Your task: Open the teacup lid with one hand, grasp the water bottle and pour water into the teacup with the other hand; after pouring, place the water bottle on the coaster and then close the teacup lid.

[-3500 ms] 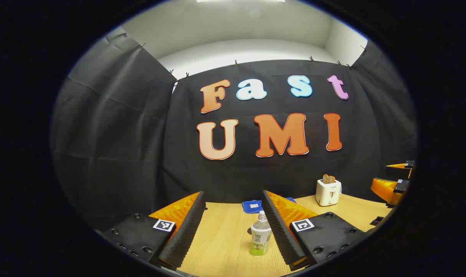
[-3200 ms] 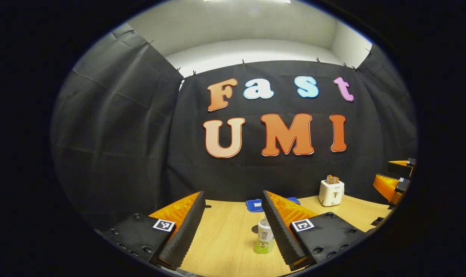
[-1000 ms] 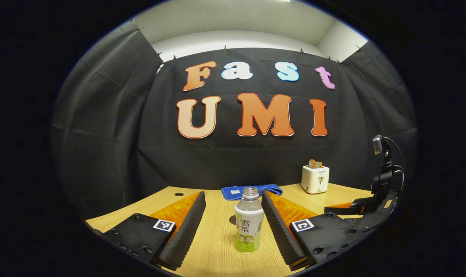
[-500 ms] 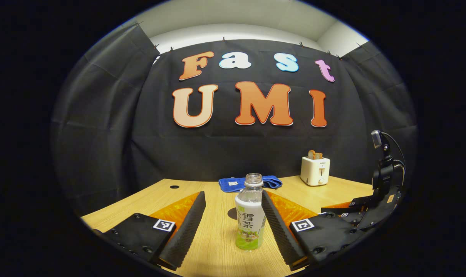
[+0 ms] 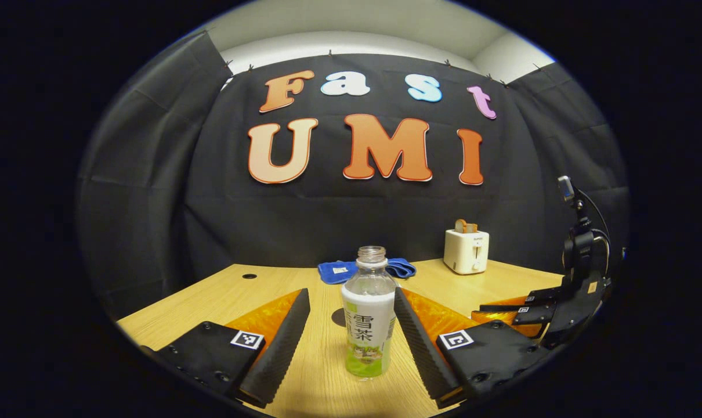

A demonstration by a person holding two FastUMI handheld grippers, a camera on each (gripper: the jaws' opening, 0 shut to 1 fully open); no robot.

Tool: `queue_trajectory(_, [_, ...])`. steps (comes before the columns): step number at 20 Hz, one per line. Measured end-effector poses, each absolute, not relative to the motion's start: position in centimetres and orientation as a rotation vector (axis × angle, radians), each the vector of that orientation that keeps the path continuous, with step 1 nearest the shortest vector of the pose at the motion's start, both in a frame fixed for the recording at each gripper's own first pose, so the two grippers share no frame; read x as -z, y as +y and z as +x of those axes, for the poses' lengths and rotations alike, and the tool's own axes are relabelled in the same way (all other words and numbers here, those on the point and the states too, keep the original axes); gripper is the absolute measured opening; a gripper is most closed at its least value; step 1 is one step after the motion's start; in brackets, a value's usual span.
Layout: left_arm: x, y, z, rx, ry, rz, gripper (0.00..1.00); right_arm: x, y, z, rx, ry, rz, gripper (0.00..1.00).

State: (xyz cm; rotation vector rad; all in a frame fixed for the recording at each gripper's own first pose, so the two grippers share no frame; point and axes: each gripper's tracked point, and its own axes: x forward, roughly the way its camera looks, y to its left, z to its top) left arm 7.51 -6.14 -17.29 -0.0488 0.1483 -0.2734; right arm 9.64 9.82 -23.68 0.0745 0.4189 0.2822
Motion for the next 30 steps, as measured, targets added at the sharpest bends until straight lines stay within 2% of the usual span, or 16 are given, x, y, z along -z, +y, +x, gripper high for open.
queue_trajectory(5, [18.0,-7.3,7.3,0.318,0.167,-0.057,0.94,21.7,9.3,9.8,-0.291,0.384,0.12,0.18])
queue_trajectory(11, [21.2,-8.3,8.0,0.31,0.255,-0.065,0.93,18.2,8.8,9.6,-0.306,0.322,0.148,0.18])
queue_trajectory(12, [21.8,-8.4,8.3,0.308,0.267,-0.061,0.88,17.7,8.6,9.7,-0.3,0.312,0.151,0.18])
queue_trajectory(14, [22.9,-8.4,8.6,0.305,0.295,-0.049,0.88,16.6,8.2,9.8,-0.297,0.293,0.164,0.18])
queue_trajectory(16, [24.1,-8.6,9.0,0.303,0.317,-0.043,0.81,15.9,7.7,9.9,-0.288,0.275,0.17,0.18])
queue_trajectory(17, [24.4,-8.9,9.1,0.304,0.324,-0.055,0.81,15.6,7.7,9.8,-0.288,0.268,0.172,0.18])
queue_trajectory(18, [24.4,-9.0,9.1,0.307,0.321,-0.059,0.72,15.1,7.6,9.8,-0.288,0.26,0.177,0.18])
queue_trajectory(27, [27.5,-9.6,10.3,0.3,0.391,0.012,0.71,14.3,6.5,9.8,-0.273,0.243,0.177,0.18])
queue_trajectory(28, [27.5,-9.8,10.8,0.3,0.387,0.008,0.72,14.2,6.4,9.8,-0.27,0.242,0.174,0.18])
queue_trajectory(29, [27.4,-9.9,11.1,0.298,0.385,0.006,0.77,14.3,6.2,9.8,-0.268,0.241,0.172,0.18])
queue_trajectory(30, [27.6,-10.0,11.5,0.299,0.386,0.004,0.76,14.3,6.1,9.8,-0.264,0.242,0.172,0.18])
